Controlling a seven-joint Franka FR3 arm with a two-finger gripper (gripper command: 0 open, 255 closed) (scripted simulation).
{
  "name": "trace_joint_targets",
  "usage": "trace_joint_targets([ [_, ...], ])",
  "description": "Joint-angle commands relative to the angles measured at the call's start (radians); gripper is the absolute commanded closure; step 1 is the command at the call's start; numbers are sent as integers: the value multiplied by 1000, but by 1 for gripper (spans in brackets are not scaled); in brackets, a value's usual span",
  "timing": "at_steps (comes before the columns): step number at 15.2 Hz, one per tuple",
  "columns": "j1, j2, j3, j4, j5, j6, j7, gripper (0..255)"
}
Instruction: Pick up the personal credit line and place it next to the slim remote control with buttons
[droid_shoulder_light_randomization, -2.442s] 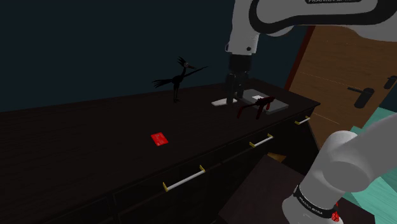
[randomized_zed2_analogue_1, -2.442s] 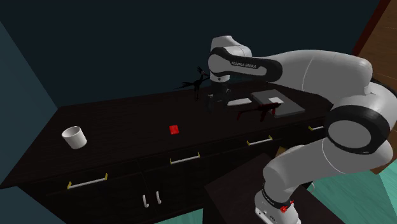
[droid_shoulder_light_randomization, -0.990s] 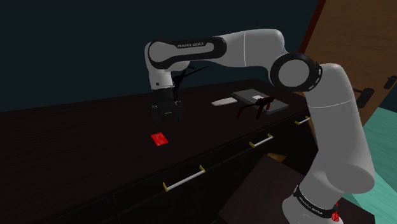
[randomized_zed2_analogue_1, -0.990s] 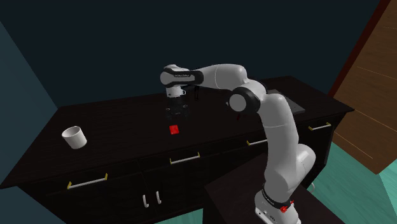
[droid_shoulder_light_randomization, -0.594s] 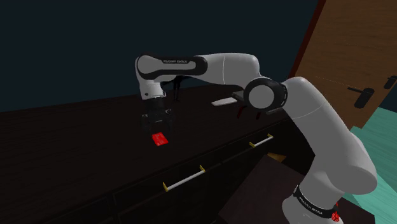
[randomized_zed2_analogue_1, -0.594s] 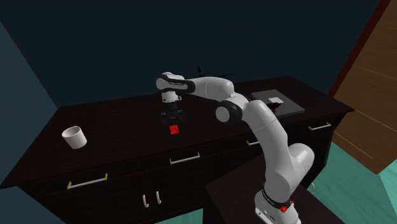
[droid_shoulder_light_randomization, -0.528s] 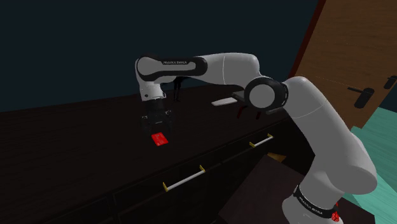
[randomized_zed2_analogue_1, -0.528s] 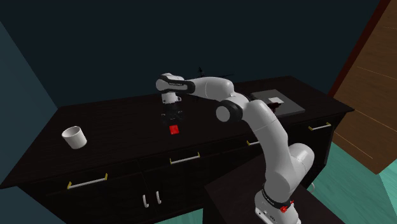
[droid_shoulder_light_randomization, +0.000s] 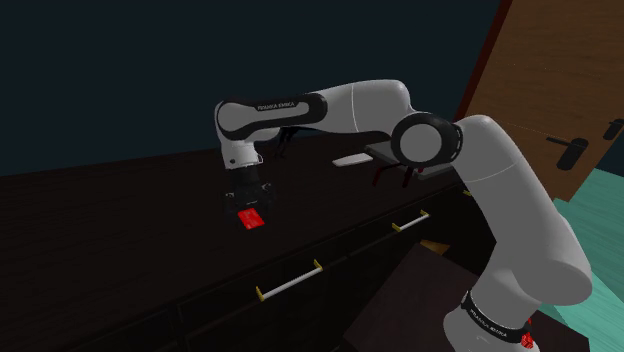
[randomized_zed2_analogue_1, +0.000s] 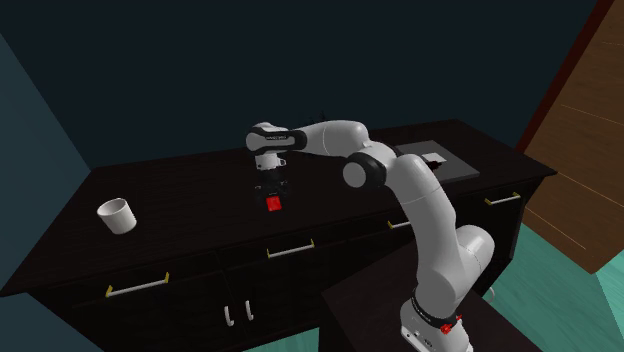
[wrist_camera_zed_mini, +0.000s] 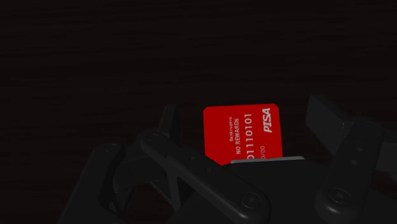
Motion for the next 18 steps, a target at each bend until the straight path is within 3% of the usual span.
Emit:
trace_joint_targets([
  [1, 0, -1, 0, -3, 0, 2, 0, 0],
  [5, 0, -1, 0, -3, 0, 2, 0, 0],
  [6, 0, -1, 0, -3, 0, 2, 0, 255],
  [18, 0, -11, 2, 20, 3, -30, 8, 255],
])
